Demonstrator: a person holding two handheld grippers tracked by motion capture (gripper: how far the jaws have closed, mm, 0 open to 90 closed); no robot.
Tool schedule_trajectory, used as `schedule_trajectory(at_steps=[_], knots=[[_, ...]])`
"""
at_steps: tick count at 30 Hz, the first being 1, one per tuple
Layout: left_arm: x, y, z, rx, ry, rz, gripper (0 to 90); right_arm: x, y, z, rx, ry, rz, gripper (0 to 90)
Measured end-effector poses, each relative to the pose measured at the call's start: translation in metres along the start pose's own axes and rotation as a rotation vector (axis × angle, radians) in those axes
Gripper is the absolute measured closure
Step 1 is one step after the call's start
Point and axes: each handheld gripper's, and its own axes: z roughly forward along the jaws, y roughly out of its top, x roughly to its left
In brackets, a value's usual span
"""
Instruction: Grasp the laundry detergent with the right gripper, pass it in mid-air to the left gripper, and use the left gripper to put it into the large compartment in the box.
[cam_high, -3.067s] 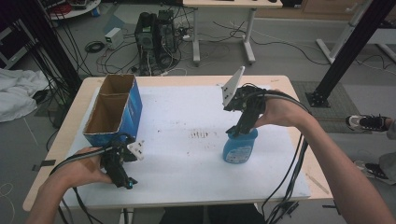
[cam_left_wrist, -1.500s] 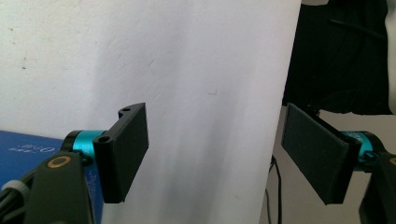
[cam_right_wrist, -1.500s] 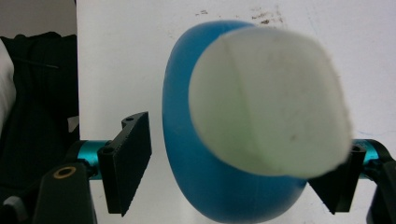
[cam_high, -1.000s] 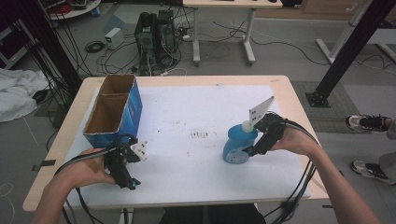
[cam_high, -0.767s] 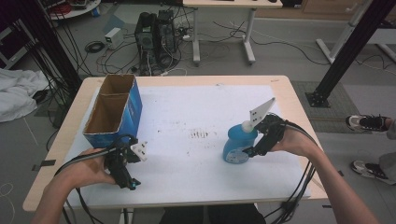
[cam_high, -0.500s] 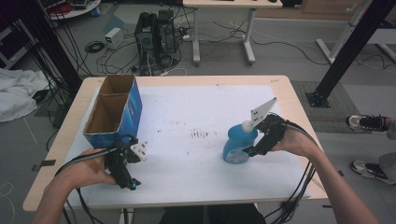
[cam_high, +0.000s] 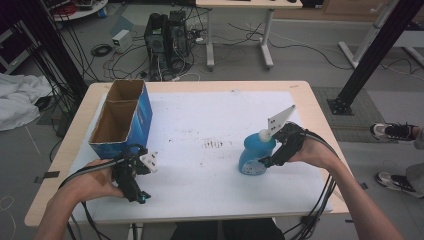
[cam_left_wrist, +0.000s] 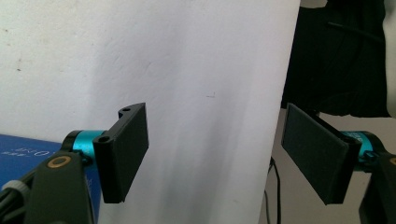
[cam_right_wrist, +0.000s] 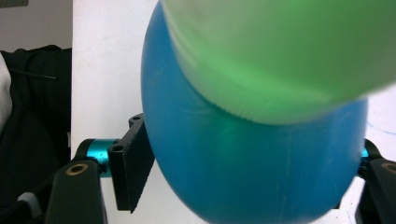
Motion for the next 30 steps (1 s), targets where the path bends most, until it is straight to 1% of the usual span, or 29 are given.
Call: schedule_trajectory(at_steps=[2,3,4,5,7,8,13,14,15,23,24,25,26,30], knots=[[-0.0001,0.0001,0.0001,-0.002,0.0,-0.002,23.2,-0.0004,0.0003,-0.0003,0.007,0.003,0.006,27.4],[0.0007,0.0004,-0.0006,0.009,0.0,0.016,23.2,-0.0008,0.0001,0.0004,-0.001,-0.001,0.01,27.7],[0.0007,0.0004,-0.0006,0.009,0.0,0.016,23.2,-0.0015,0.0003,0.0004,0.003,0.002,0.007,29.1],[-0.0003,0.0004,0.0004,-0.006,-0.002,0.005,23.3,-0.0011,0.0001,0.0009,0.0,-0.002,0.009,30.0],[-0.0009,0.0001,0.0005,-0.007,-0.001,-0.004,23.2,-0.0011,0.0,0.0016,-0.003,0.0,0.006,31.5],[0.0006,0.0003,-0.0007,0.011,-0.002,0.018,23.2,-0.0012,-0.0001,0.0019,-0.001,0.002,0.005,31.8],[0.0008,0.0,-0.001,0.011,-0.001,0.019,23.2,-0.0013,-0.0002,0.004,-0.004,0.003,0.004,32.5],[-0.0002,-0.0005,0.0001,-0.008,0.0,-0.001,23.3,-0.0006,-0.0001,0.004,-0.004,0.003,0.011,33.4],[-0.0003,-0.0005,0.0,-0.009,0.001,-0.003,23.2,-0.0008,0.0,0.0041,-0.008,0.001,0.008,34.0],[0.0,-0.0006,0.0001,-0.012,0.003,-0.004,23.3,-0.0006,0.0004,0.0048,-0.02,-0.009,-0.006,37.2],[0.0,-0.0004,-0.0003,-0.01,0.005,-0.004,23.2,0.0007,0.0002,0.0041,-0.008,-0.004,0.01,37.4],[0.0,-0.0004,-0.0003,-0.009,0.004,-0.003,23.2,0.0006,0.0004,0.0036,-0.003,-0.003,0.012,37.9],[0.0002,-0.0004,-0.0004,-0.009,0.004,-0.002,23.2,0.0019,-0.0002,0.0041,-0.009,-0.008,0.024,38.1],[0.0004,-0.0008,-0.0001,-0.014,0.004,-0.003,23.2,0.0008,-0.0005,0.0046,-0.018,-0.006,0.012,38.2]])
